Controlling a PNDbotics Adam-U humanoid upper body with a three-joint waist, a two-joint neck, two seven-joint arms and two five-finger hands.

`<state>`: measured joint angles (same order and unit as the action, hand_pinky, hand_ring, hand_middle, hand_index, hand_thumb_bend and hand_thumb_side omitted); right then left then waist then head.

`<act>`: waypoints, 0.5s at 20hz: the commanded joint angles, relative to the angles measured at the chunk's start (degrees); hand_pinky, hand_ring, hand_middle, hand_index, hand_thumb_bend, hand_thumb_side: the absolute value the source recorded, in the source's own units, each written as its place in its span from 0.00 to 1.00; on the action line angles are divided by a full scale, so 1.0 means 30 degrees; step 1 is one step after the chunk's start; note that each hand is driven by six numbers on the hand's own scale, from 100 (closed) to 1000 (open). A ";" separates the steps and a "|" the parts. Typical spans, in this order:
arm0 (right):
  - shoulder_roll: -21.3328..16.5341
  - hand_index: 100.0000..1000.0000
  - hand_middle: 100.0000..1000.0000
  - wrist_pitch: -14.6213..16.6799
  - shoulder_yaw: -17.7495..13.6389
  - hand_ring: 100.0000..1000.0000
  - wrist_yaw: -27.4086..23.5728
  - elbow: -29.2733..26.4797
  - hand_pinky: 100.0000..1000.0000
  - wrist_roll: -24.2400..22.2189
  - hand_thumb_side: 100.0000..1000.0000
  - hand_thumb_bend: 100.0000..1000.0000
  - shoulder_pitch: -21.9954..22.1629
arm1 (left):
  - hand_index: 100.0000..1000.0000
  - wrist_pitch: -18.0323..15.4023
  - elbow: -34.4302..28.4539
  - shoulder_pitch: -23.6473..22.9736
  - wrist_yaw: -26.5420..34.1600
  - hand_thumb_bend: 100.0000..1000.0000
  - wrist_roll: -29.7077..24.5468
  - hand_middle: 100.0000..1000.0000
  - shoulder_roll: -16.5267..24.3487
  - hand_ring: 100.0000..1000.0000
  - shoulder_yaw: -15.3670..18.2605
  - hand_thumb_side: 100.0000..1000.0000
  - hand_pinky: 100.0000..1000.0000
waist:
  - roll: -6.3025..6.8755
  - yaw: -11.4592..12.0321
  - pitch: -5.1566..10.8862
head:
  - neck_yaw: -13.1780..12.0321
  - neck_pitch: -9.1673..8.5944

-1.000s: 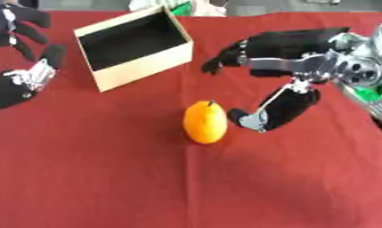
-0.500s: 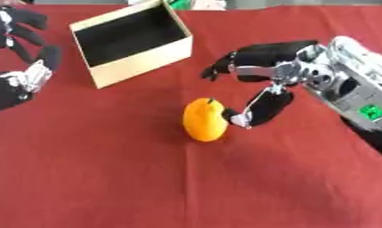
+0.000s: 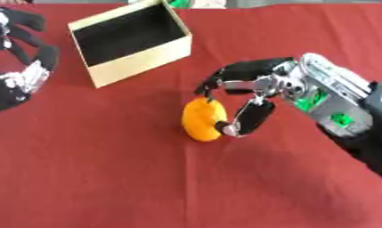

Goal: Pick up objects on the table and place them in the box.

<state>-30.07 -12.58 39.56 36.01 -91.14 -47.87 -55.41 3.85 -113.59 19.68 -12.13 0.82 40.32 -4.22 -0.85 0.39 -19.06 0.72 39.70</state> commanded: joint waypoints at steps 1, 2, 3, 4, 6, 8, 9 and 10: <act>0.0094 0.86 0.66 0.0267 -0.0095 0.85 0.0586 0.0479 0.90 0.0400 0.18 0.02 -0.0183 | 0.77 -0.0005 -0.0335 0.0240 0.0045 0.24 -0.0027 0.64 0.0208 0.59 0.0327 0.58 0.41 | 0.0090 0.0023 0.0327 | 0.0039 -0.0113; 0.0128 0.83 0.61 0.0276 -0.0120 0.82 0.0652 0.0480 0.89 0.0670 0.16 0.00 -0.0173 | 0.77 0.0003 -0.0335 0.0231 0.0052 0.24 -0.0035 0.63 0.0202 0.59 0.0323 0.58 0.41 | 0.0092 0.0024 0.0325 | 0.0022 -0.0101; 0.0147 0.81 0.57 0.0243 -0.0156 0.80 0.0698 0.0412 0.88 0.0989 0.16 0.00 -0.0173 | 0.77 0.0011 -0.0335 0.0223 0.0058 0.24 -0.0051 0.63 0.0197 0.59 0.0317 0.58 0.41 | 0.0093 0.0020 0.0327 | -0.0001 -0.0081; 0.0154 0.81 0.57 0.0191 -0.0158 0.80 0.0749 0.0347 0.88 0.1275 0.16 0.00 -0.0171 | 0.77 0.0021 -0.0335 0.0220 0.0059 0.24 -0.0068 0.63 0.0195 0.59 0.0315 0.58 0.41 | 0.0092 0.0018 0.0329 | -0.0013 -0.0071; 0.0202 0.75 0.48 0.0107 -0.0122 0.72 0.0959 0.0316 0.85 0.1788 0.12 0.00 -0.0205 | 0.77 0.0027 -0.0335 0.0259 0.0069 0.24 -0.0077 0.63 0.0169 0.58 0.0317 0.58 0.41 | 0.0087 0.0017 0.0351 | -0.0032 -0.0094; 0.0254 0.73 0.46 0.0106 -0.0059 0.71 0.1161 0.0398 0.84 0.2207 0.10 0.00 -0.0207 | 0.77 0.0014 -0.0335 0.0294 0.0078 0.24 -0.0099 0.63 0.0151 0.58 0.0305 0.58 0.41 | 0.0087 0.0034 0.0372 | -0.0041 -0.0124; 0.0279 0.72 0.44 0.0077 -0.0066 0.69 0.1208 0.0422 0.84 0.2436 0.06 0.00 -0.0197 | 0.77 0.0019 -0.0335 0.0283 0.0075 0.24 -0.0105 0.63 0.0142 0.58 0.0314 0.58 0.41 | 0.0087 0.0040 0.0381 | -0.0045 -0.0134; 0.0295 0.71 0.43 0.0006 -0.0082 0.68 0.1190 0.0416 0.83 0.2682 0.03 0.00 -0.0179 | 0.77 0.0029 -0.0335 0.0264 0.0070 0.24 -0.0104 0.63 0.0136 0.58 0.0328 0.58 0.41 | 0.0085 0.0043 0.0387 | -0.0048 -0.0139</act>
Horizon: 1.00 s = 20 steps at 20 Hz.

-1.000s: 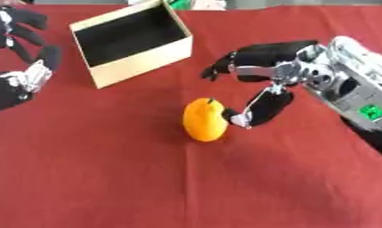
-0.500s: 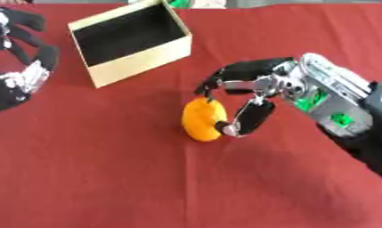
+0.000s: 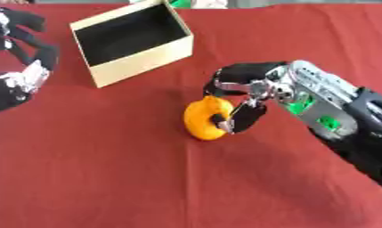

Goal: Pick up objects on the table and place them in the box.

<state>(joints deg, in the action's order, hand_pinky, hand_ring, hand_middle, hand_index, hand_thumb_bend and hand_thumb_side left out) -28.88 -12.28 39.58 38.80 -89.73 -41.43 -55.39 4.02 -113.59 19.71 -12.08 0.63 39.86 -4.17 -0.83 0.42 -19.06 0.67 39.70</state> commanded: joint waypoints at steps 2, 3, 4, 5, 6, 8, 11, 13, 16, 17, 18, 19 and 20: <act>-0.0149 0.71 0.42 -0.0400 -0.0179 0.66 0.0007 -0.0262 0.83 0.1052 0.00 0.00 -0.0163 | 0.77 -0.0015 -0.0335 0.0220 0.0045 0.24 -0.0032 0.63 0.0298 0.58 0.0332 0.58 0.41 | 0.0072 0.0037 0.0400 | -0.0048 -0.0134; -0.0220 0.70 0.41 -0.0586 -0.0252 0.66 -0.0152 -0.0516 0.82 0.1272 0.00 0.00 -0.0191 | 0.77 -0.0013 -0.0335 0.0212 0.0038 0.24 -0.0031 0.63 0.0311 0.58 0.0339 0.58 0.40 | 0.0070 0.0030 0.0410 | -0.0066 -0.0129; -0.0317 0.70 0.41 -0.0792 -0.0337 0.66 -0.0292 -0.0839 0.82 0.1445 0.00 0.00 -0.0224 | 0.77 -0.0004 -0.0335 0.0209 0.0029 0.24 -0.0025 0.63 0.0322 0.58 0.0350 0.58 0.40 | 0.0066 0.0022 0.0417 | -0.0086 -0.0126; -0.0425 0.70 0.41 -0.0997 -0.0441 0.66 -0.0382 -0.1185 0.82 0.1555 0.00 0.00 -0.0286 | 0.77 0.0008 -0.0335 0.0208 0.0019 0.24 -0.0016 0.63 0.0329 0.58 0.0363 0.58 0.40 | 0.0063 0.0009 0.0424 | -0.0105 -0.0136; -0.0537 0.70 0.41 -0.1185 -0.0559 0.66 -0.0428 -0.1534 0.82 0.1606 0.00 0.00 -0.0376 | 0.77 0.0015 -0.0335 0.0202 0.0010 0.24 -0.0006 0.63 0.0335 0.58 0.0373 0.58 0.40 | 0.0059 -0.0008 0.0430 | -0.0120 -0.0142; -0.0709 0.70 0.41 -0.1535 -0.0805 0.66 -0.0464 -0.2127 0.82 0.1601 0.00 0.00 -0.0647 | 0.76 0.0022 -0.0335 0.0183 -0.0011 0.24 0.0023 0.63 0.0341 0.58 0.0402 0.58 0.40 | 0.0057 -0.0039 0.0442 | -0.0132 -0.0144; -0.0711 0.71 0.42 -0.1947 -0.1343 0.66 -0.0211 -0.2559 0.82 0.1676 0.00 0.00 -0.1349 | 0.76 0.0026 -0.0335 0.0174 -0.0024 0.24 0.0101 0.63 0.0320 0.58 0.0452 0.58 0.40 | 0.0084 -0.0077 0.0463 | -0.0099 -0.0130; -0.0497 0.71 0.42 -0.2045 -0.1723 0.67 0.0133 -0.2460 0.82 0.1826 0.08 0.00 -0.2009 | 0.76 0.0030 -0.0335 0.0169 -0.0027 0.24 0.0122 0.63 0.0316 0.58 0.0458 0.58 0.40 | 0.0112 -0.0089 0.0472 | -0.0052 -0.0151; 0.0293 0.71 0.42 -0.2083 -0.2221 0.67 0.0506 -0.1364 0.83 0.2121 0.00 0.00 -0.3401 | 0.76 0.0006 -0.0335 0.0212 -0.0027 0.24 0.0128 0.63 0.0284 0.58 0.0455 0.58 0.40 | 0.0147 -0.0059 0.0461 | 0.0110 -0.0334; 0.0664 0.71 0.42 -0.2025 -0.2386 0.67 0.0737 -0.0798 0.83 0.2330 0.00 0.00 -0.3872 | 0.76 -0.0009 -0.0335 0.0239 -0.0025 0.24 0.0117 0.63 0.0267 0.58 0.0446 0.58 0.40 | 0.0158 -0.0031 0.0455 | 0.0173 -0.0423; 0.1123 0.71 0.42 -0.1902 -0.2588 0.67 0.1110 -0.0108 0.83 0.2624 0.00 0.00 -0.4359 | 0.76 -0.0024 -0.0335 0.0267 -0.0021 0.24 0.0092 0.63 0.0244 0.58 0.0430 0.58 0.40 | 0.0169 0.0011 0.0446 | 0.0265 -0.0530; 0.1596 0.71 0.42 -0.1693 -0.2783 0.67 0.1512 0.0644 0.83 0.2940 0.00 0.00 -0.4789 | 0.76 -0.0037 -0.0335 0.0293 -0.0015 0.24 0.0067 0.63 0.0217 0.58 0.0416 0.58 0.40 | 0.0177 0.0060 0.0432 | 0.0396 -0.0636; 0.2127 0.71 0.42 -0.1416 -0.3007 0.68 0.1956 0.1536 0.83 0.3293 0.00 0.00 -0.5215 | 0.76 -0.0044 -0.0335 0.0318 -0.0005 0.24 0.0045 0.63 0.0188 0.58 0.0407 0.58 0.40 | 0.0179 0.0114 0.0413 | 0.0592 -0.0729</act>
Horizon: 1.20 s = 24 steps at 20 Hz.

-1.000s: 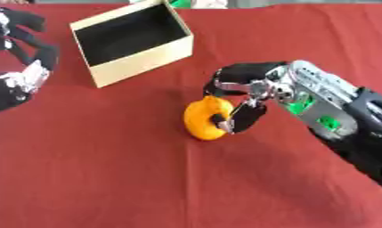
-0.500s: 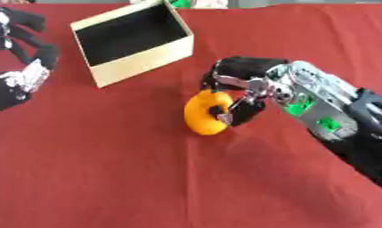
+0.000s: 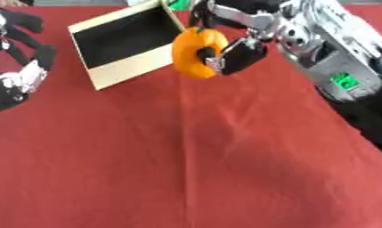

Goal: Pick up objects on the table and place them in the box.

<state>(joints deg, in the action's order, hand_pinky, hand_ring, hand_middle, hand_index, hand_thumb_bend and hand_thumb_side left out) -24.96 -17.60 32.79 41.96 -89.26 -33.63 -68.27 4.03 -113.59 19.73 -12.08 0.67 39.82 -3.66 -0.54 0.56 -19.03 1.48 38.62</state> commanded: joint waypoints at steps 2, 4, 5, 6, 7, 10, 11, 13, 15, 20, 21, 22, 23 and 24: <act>0.1797 0.71 0.43 0.0978 -0.1181 0.68 0.1687 0.3193 0.83 0.1359 0.00 0.00 -0.1577 | 0.76 -0.0065 -0.0334 0.0360 0.0021 0.24 0.0014 0.63 0.0143 0.58 0.0234 0.58 0.40 | 0.0078 0.0160 0.0364 | 0.0742 -0.0466; 0.2795 0.71 0.43 0.1579 -0.1669 0.69 0.2523 0.5176 0.83 0.2093 0.00 0.00 -0.2163 | 0.76 -0.0081 -0.0334 0.0436 0.0048 0.24 0.0008 0.63 0.0081 0.58 0.0229 0.58 0.40 | 0.0060 0.0273 0.0321 | 0.1103 -0.0529; 0.3214 0.71 0.43 0.1884 -0.1913 0.69 0.2905 0.6053 0.84 0.2477 0.00 0.00 -0.2357 | 0.76 -0.0089 -0.0334 0.0468 0.0062 0.24 0.0002 0.63 0.0055 0.58 0.0223 0.58 0.40 | 0.0053 0.0318 0.0303 | 0.1216 -0.0557; 0.3706 0.71 0.43 0.2090 -0.2260 0.69 0.3278 0.6936 0.84 0.2898 0.00 0.00 -0.2524 | 0.76 -0.0098 -0.0334 0.0511 0.0081 0.24 -0.0016 0.63 0.0019 0.58 0.0204 0.58 0.40 | 0.0044 0.0386 0.0278 | 0.1341 -0.0612; 0.4208 0.72 0.43 0.2259 -0.2651 0.69 0.3665 0.7794 0.84 0.3380 0.00 0.00 -0.2667 | 0.76 -0.0106 -0.0334 0.0555 0.0103 0.24 -0.0036 0.63 -0.0022 0.58 0.0186 0.58 0.40 | 0.0040 0.0451 0.0252 | 0.1435 -0.0672; 0.5521 0.72 0.43 0.2620 -0.3733 0.69 0.5051 0.9991 0.84 0.4786 0.00 0.00 -0.2982 | 0.76 -0.0125 -0.0334 0.0680 0.0172 0.24 -0.0092 0.63 -0.0153 0.58 0.0138 0.58 0.40 | 0.0051 0.0613 0.0198 | 0.1617 -0.0769; 0.5910 0.71 0.43 0.2675 -0.4054 0.70 0.5668 1.0659 0.84 0.5246 0.00 0.00 -0.3082 | 0.76 -0.0133 -0.0334 0.0720 0.0192 0.24 -0.0112 0.63 -0.0192 0.58 0.0123 0.58 0.40 | 0.0058 0.0660 0.0187 | 0.1670 -0.0796; 0.6620 0.72 0.43 0.2769 -0.4683 0.70 0.6905 1.1842 0.84 0.6148 0.00 0.00 -0.3228 | 0.76 -0.0137 -0.0334 0.0786 0.0231 0.24 -0.0152 0.62 -0.0255 0.58 0.0095 0.58 0.40 | 0.0079 0.0755 0.0170 | 0.1777 -0.0840; 0.7020 0.72 0.43 0.2968 -0.5105 0.70 0.7652 1.2594 0.84 0.6748 0.00 0.00 -0.3282 | 0.76 -0.0133 -0.0334 0.0813 0.0256 0.24 -0.0179 0.62 -0.0280 0.58 0.0083 0.58 0.40 | 0.0093 0.0793 0.0165 | 0.1824 -0.0861; 0.8479 0.72 0.45 0.2259 -0.6470 0.72 0.9785 1.4564 0.85 0.8461 0.00 0.00 -0.3298 | 0.76 -0.0157 -0.0334 0.0919 0.0359 0.24 -0.0253 0.62 -0.0458 0.58 0.0032 0.58 0.40 | 0.0151 0.1037 0.0136 | 0.2105 -0.0954; 0.8692 0.73 0.46 0.2131 -0.6696 0.72 1.0167 1.4853 0.85 0.8828 0.00 0.00 -0.3323 | 0.76 -0.0156 -0.0334 0.0919 0.0375 0.24 -0.0259 0.62 -0.0483 0.58 0.0032 0.58 0.40 | 0.0150 0.1078 0.0135 | 0.2137 -0.0964; 0.8886 0.73 0.46 0.1990 -0.6912 0.73 1.0496 1.5101 0.85 0.9178 0.00 0.00 -0.3367 | 0.76 -0.0157 -0.0334 0.0921 0.0393 0.24 -0.0263 0.62 -0.0514 0.58 0.0031 0.58 0.40 | 0.0144 0.1117 0.0136 | 0.2165 -0.0971; 0.9041 0.73 0.46 0.1878 -0.7092 0.73 1.0746 1.5299 0.85 0.9469 0.00 0.00 -0.3419 | 0.76 -0.0162 -0.0334 0.0924 0.0406 0.24 -0.0264 0.62 -0.0540 0.58 0.0031 0.58 0.40 | 0.0135 0.1145 0.0135 | 0.2188 -0.0978; 0.9179 0.74 0.47 0.1759 -0.7274 0.73 1.0919 1.5426 0.85 0.9724 0.00 0.00 -0.3487 | 0.76 -0.0163 -0.0334 0.0914 0.0417 0.24 -0.0272 0.62 -0.0562 0.57 0.0027 0.58 0.40 | 0.0116 0.1178 0.0134 | 0.2226 -0.0993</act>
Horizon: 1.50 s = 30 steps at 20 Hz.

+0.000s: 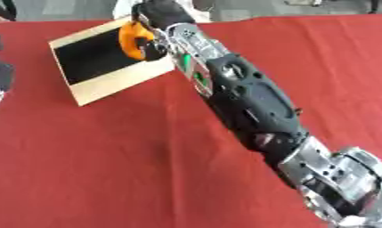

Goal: Pick up objects on the table and place them in the box.

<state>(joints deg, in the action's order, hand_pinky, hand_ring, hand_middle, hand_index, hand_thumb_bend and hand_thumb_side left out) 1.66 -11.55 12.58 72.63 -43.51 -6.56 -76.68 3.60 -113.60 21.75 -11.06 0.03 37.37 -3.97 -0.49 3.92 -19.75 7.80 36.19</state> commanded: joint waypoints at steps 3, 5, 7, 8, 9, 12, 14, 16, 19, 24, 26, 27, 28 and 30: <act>0.0685 0.77 0.55 -0.0557 -0.0972 0.77 0.1232 0.0549 0.86 0.1209 0.15 0.00 -0.0870 | 0.76 -0.0017 -0.0332 0.0245 0.0118 0.23 -0.0087 0.62 0.0204 0.57 0.0110 0.58 0.40 | 0.0029 0.0151 0.0374 | 0.0233 -0.0241; 0.0804 0.79 0.66 -0.0553 -0.1102 0.82 0.1557 0.0670 0.85 0.1299 0.32 0.00 -0.0949 | 0.76 -0.0032 -0.0332 0.0274 0.0133 0.23 -0.0101 0.62 0.0184 0.57 0.0104 0.58 0.40 | -0.0002 0.0186 0.0377 | 0.0263 -0.0241; 0.0804 0.82 0.72 -0.0657 -0.1144 0.84 0.1940 0.0613 0.84 0.1284 0.38 0.00 -0.1071 | 0.76 -0.0020 -0.0332 0.0236 0.0129 0.23 -0.0115 0.62 0.0175 0.57 0.0111 0.58 0.40 | -0.0033 0.0199 0.0379 | 0.0245 -0.0200; 0.0776 0.83 0.76 -0.0848 -0.1178 0.86 0.2209 0.0579 0.84 0.1226 0.47 0.00 -0.1139 | 0.76 -0.0014 -0.0332 0.0212 0.0128 0.23 -0.0114 0.62 0.0164 0.57 0.0119 0.58 0.40 | -0.0048 0.0200 0.0381 | 0.0238 -0.0187; 0.0766 0.83 0.77 -0.1135 -0.1220 0.87 0.2552 0.0559 0.84 0.1140 0.49 0.00 -0.1217 | 0.76 -0.0009 -0.0332 0.0195 0.0125 0.23 -0.0110 0.62 0.0153 0.57 0.0129 0.58 0.40 | -0.0059 0.0202 0.0383 | 0.0236 -0.0184; 0.0771 0.87 0.83 -0.2012 -0.1426 0.90 0.3528 0.0480 0.84 0.0691 0.60 0.05 -0.1383 | 0.76 -0.0008 -0.0332 0.0194 0.0123 0.23 -0.0109 0.62 0.0135 0.57 0.0132 0.58 0.40 | -0.0065 0.0173 0.0396 | 0.0224 -0.0198; 0.0731 0.87 0.84 -0.2383 -0.1498 0.90 0.4041 0.0382 0.84 0.0338 0.64 0.08 -0.1451 | 0.76 -0.0010 -0.0332 0.0188 0.0121 0.23 -0.0129 0.62 0.0139 0.57 0.0124 0.58 0.40 | -0.0068 0.0142 0.0405 | 0.0178 -0.0188; 0.0725 0.87 0.83 -0.2614 -0.1573 0.90 0.4480 0.0303 0.84 0.0006 0.65 0.08 -0.1458 | 0.76 -0.0004 -0.0332 0.0179 0.0125 0.23 -0.0134 0.62 0.0116 0.57 0.0123 0.58 0.40 | -0.0062 0.0113 0.0412 | 0.0127 -0.0184; 0.0776 0.87 0.83 -0.2649 -0.1622 0.90 0.4664 0.0250 0.84 -0.0266 0.64 0.07 -0.1381 | 0.76 -0.0011 -0.0332 0.0189 0.0144 0.23 -0.0170 0.62 0.0082 0.57 0.0103 0.58 0.40 | -0.0044 0.0103 0.0417 | 0.0140 -0.0242; 0.0796 0.88 0.83 -0.2566 -0.1636 0.89 0.4345 0.0030 0.85 -0.0112 0.63 0.04 -0.1317 | 0.76 0.0009 -0.0332 0.0167 0.0150 0.23 -0.0223 0.61 0.0077 0.57 0.0093 0.58 0.40 | -0.0040 0.0102 0.0431 | 0.0145 -0.0236; 0.0547 0.88 0.83 -0.2392 -0.1519 0.89 0.3790 -0.0467 0.85 -0.0046 0.63 0.03 -0.1402 | 0.76 0.0023 -0.0332 0.0123 0.0129 0.23 -0.0207 0.61 0.0129 0.57 0.0117 0.58 0.40 | -0.0071 0.0061 0.0451 | 0.0082 -0.0174; 0.0288 0.88 0.83 -0.2229 -0.1361 0.89 0.3410 -0.0837 0.85 -0.0093 0.63 0.02 -0.1479 | 0.76 0.0025 -0.0332 0.0103 0.0112 0.23 -0.0186 0.61 0.0162 0.57 0.0138 0.58 0.40 | -0.0094 0.0032 0.0462 | 0.0021 -0.0139; -0.0033 0.88 0.83 -0.2059 -0.1152 0.89 0.3006 -0.1256 0.85 -0.0206 0.63 0.02 -0.1556 | 0.76 0.0032 -0.0332 0.0072 0.0091 0.23 -0.0157 0.62 0.0192 0.57 0.0163 0.58 0.40 | -0.0117 0.0000 0.0477 | -0.0056 -0.0098; -0.0895 0.88 0.83 -0.1631 -0.0576 0.89 0.2058 -0.2345 0.85 -0.0590 0.62 0.01 -0.1703 | 0.76 0.0059 -0.0332 -0.0036 0.0035 0.23 -0.0078 0.62 0.0259 0.57 0.0234 0.58 0.40 | -0.0163 -0.0076 0.0512 | -0.0285 -0.0004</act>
<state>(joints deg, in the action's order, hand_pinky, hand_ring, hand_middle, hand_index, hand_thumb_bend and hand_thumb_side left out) 1.11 -17.09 10.19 80.41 -47.77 -8.01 -80.03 3.73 -113.60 21.34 -10.65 -0.43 36.85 -3.99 -1.32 3.62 -19.73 7.29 36.20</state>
